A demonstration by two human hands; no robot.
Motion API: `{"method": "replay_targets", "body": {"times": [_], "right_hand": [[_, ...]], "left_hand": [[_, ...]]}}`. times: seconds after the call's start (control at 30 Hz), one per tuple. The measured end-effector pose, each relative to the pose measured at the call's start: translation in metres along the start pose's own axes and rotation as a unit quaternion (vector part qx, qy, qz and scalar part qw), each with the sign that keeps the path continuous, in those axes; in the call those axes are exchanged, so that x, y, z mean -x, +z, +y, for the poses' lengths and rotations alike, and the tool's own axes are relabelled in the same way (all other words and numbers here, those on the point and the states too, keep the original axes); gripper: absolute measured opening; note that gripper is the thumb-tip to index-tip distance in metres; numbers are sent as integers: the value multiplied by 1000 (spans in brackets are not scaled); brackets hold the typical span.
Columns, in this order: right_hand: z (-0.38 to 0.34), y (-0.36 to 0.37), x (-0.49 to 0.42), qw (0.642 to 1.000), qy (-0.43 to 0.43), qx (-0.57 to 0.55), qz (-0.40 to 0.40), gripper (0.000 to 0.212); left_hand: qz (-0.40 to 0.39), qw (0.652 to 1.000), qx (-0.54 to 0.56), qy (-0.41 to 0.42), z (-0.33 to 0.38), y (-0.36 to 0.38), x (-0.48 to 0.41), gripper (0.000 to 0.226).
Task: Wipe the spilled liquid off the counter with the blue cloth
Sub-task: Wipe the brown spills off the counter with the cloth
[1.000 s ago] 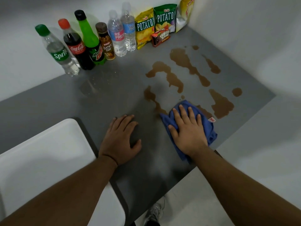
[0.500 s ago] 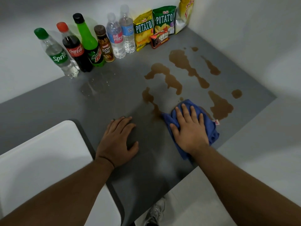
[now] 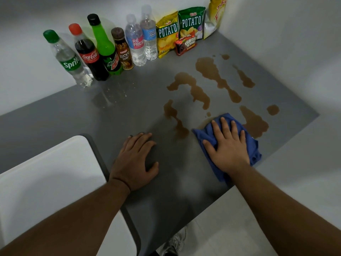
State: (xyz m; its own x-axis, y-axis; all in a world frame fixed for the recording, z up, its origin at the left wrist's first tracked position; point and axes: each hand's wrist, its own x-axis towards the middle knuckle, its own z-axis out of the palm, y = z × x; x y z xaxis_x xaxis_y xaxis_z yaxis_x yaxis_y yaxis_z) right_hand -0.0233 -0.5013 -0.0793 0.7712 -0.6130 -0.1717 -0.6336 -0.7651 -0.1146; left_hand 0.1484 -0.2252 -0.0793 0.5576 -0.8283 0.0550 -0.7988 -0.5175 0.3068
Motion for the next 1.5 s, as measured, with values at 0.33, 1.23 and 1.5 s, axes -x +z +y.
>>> {"method": "replay_targets", "body": {"times": [0.33,1.23,1.5], "right_hand": [[8,9,44,993,-119,4,7,76],[-95,7,-23,995,-101,3,-18,72],[-58,6,-21,995,-102,11,-20,69]], "left_hand": [[15,1000,11,7,-1,0,0,64],[-3,999,40,3,-4,-1,-2,68],[21,997,67,15,-4,-1,0,63]]}}
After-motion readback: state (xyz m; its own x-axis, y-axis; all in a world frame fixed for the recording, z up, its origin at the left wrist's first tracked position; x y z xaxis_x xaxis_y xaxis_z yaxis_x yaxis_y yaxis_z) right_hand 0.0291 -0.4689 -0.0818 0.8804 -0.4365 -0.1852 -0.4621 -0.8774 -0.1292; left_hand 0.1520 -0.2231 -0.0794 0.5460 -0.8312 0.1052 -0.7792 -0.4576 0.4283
